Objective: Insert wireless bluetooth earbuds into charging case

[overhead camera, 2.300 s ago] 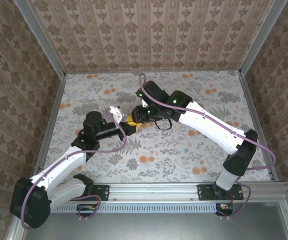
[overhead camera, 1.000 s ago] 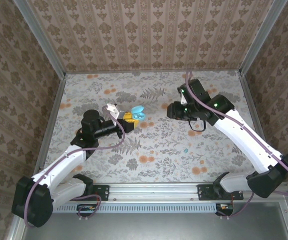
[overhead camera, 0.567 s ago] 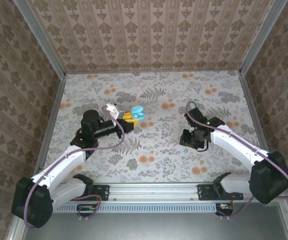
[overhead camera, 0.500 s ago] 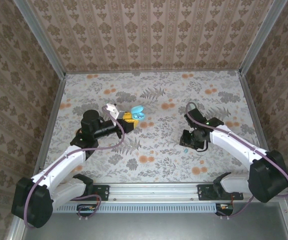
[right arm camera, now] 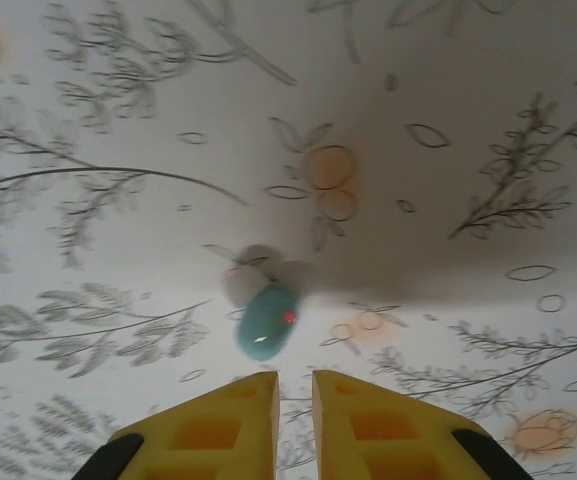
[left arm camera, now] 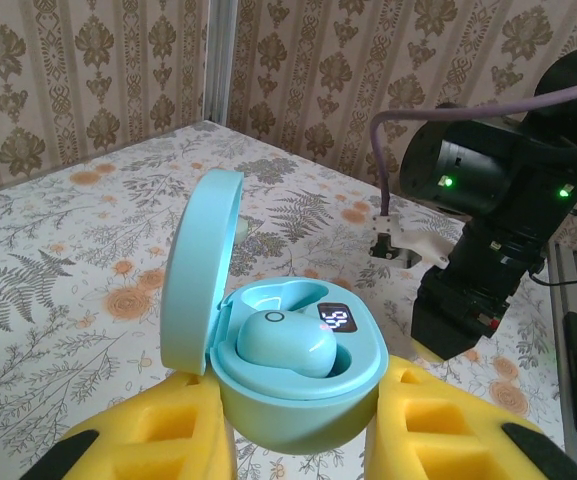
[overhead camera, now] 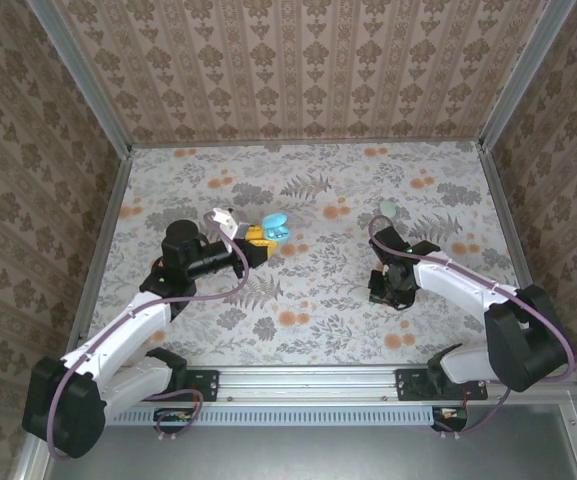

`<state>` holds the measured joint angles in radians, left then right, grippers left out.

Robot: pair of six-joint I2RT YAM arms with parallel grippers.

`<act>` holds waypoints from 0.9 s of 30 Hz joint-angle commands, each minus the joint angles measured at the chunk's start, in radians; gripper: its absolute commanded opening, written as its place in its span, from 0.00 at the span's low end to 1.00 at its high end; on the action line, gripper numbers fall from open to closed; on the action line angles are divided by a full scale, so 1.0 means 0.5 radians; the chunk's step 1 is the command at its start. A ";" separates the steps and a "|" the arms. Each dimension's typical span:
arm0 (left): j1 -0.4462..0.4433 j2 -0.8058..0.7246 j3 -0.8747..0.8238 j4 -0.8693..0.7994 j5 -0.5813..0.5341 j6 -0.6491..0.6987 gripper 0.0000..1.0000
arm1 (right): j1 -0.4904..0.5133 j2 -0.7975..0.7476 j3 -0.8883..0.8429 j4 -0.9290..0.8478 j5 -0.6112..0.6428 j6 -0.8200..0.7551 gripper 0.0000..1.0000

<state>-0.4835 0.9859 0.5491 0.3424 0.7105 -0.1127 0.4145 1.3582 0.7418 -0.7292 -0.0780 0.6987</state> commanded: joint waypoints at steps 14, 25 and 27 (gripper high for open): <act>0.004 -0.091 0.006 -0.054 0.002 0.016 0.10 | -0.119 0.506 0.259 0.096 0.107 -0.353 0.13; 0.001 -0.091 -0.005 -0.049 -0.016 0.018 0.10 | -0.108 0.421 0.141 0.014 0.026 -0.350 0.13; 0.001 -0.083 -0.008 -0.041 -0.016 0.016 0.10 | -0.102 0.364 0.093 0.010 0.009 -0.316 0.12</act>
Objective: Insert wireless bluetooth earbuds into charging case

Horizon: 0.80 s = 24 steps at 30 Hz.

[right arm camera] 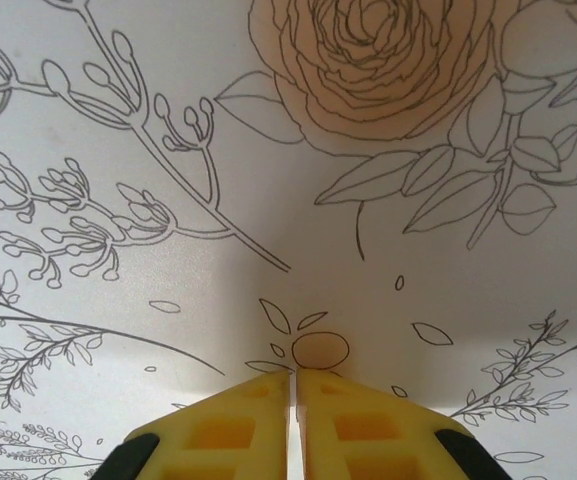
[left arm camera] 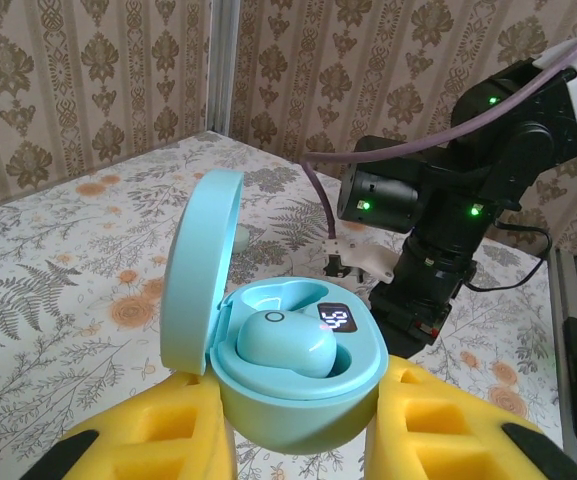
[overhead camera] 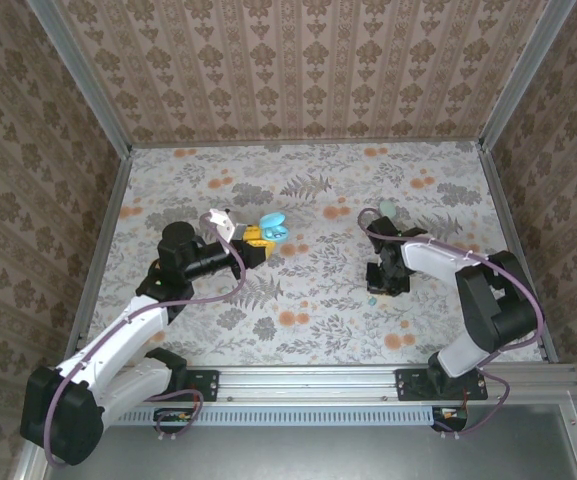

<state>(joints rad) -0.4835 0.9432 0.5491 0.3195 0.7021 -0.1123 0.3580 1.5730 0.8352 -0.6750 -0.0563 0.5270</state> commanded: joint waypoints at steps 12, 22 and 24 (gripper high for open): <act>-0.004 0.024 -0.006 0.049 0.024 0.005 0.10 | 0.103 -0.247 -0.192 -0.154 -0.097 0.170 0.12; -0.003 -0.018 0.003 0.011 0.036 -0.001 0.10 | 0.213 -0.410 -0.200 -0.140 -0.236 0.329 0.13; -0.006 -0.021 0.009 0.004 0.046 -0.003 0.10 | 0.214 -0.416 -0.157 -0.151 -0.285 0.330 0.12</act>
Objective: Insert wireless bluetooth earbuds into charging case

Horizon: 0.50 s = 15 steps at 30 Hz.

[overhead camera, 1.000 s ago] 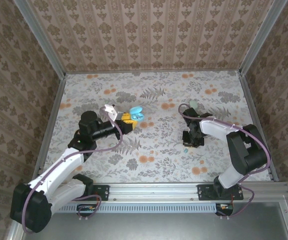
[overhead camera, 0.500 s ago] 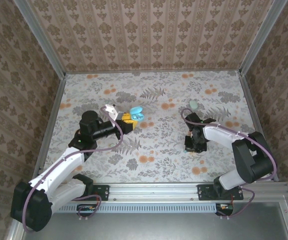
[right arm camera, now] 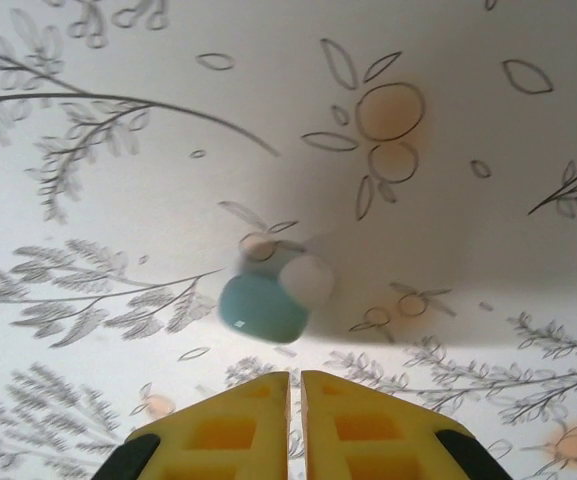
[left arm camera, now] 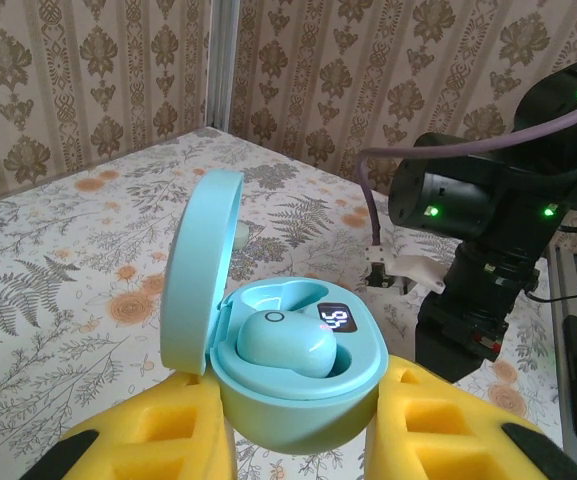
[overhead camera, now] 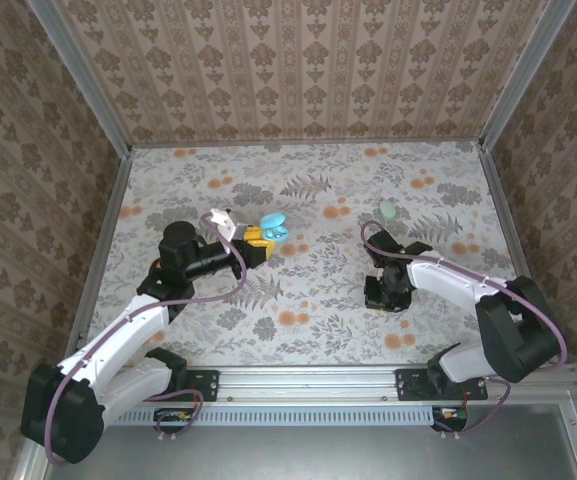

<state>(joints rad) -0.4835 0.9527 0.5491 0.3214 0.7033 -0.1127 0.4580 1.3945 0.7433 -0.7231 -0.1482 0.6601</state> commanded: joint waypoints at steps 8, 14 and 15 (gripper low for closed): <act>-0.015 -0.044 0.039 -0.017 0.066 -0.014 0.10 | 0.033 -0.050 0.405 -0.380 -0.038 -0.465 0.19; -0.018 -0.045 0.069 -0.053 0.074 -0.006 0.10 | 0.108 0.150 0.676 -0.562 0.075 -0.857 0.27; -0.018 -0.047 0.077 -0.066 0.075 -0.005 0.10 | 0.133 0.185 0.726 -0.591 0.118 -0.879 0.29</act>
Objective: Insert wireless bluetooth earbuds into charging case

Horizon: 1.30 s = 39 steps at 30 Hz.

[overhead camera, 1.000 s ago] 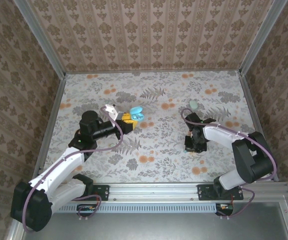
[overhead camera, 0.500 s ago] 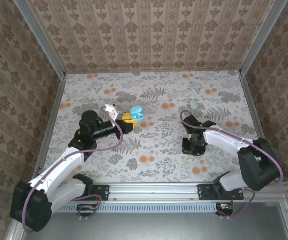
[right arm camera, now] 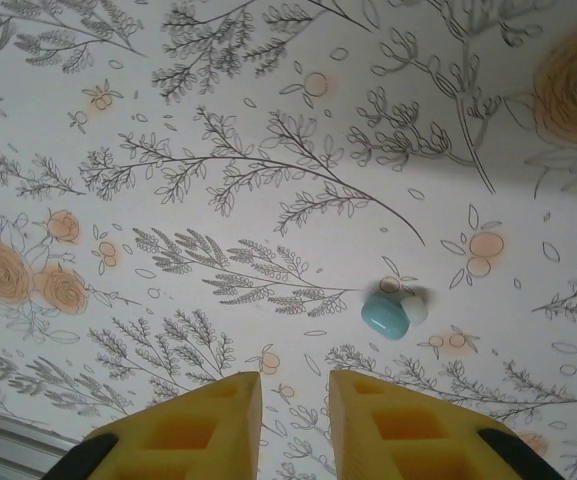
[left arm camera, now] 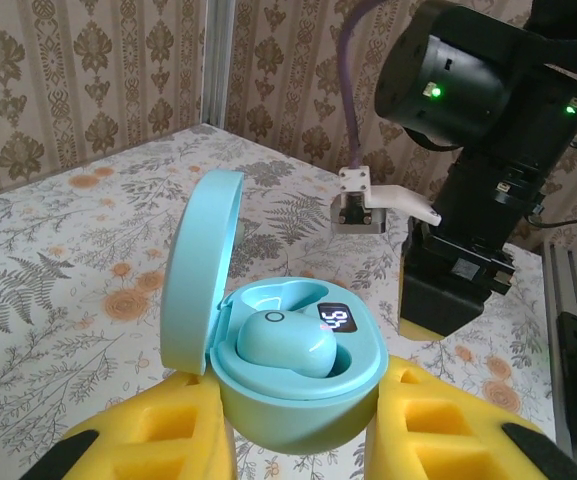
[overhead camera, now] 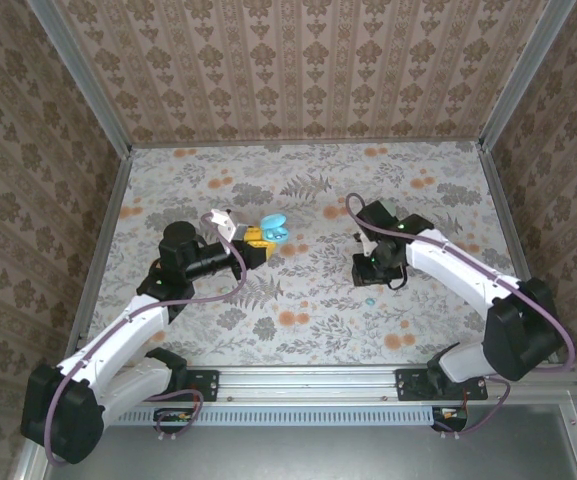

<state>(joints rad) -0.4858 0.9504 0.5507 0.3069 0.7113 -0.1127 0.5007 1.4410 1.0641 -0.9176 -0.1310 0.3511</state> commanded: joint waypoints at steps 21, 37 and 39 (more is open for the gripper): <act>-0.020 -0.063 0.112 -0.115 0.001 0.059 0.10 | 0.343 0.469 0.090 -0.265 0.673 -1.050 0.36; -0.023 -0.290 -0.049 -0.149 -0.125 0.004 0.10 | 0.434 0.735 0.039 -0.139 0.764 -0.990 0.34; -0.023 -0.302 -0.057 -0.151 -0.126 -0.001 0.10 | 0.434 0.739 0.029 -0.136 0.784 -0.990 0.33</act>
<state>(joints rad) -0.4904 0.8185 0.5327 0.2424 0.6571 -0.1097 0.7120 1.8023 1.0939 -0.9867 0.2176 -0.1467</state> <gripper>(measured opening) 0.285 0.334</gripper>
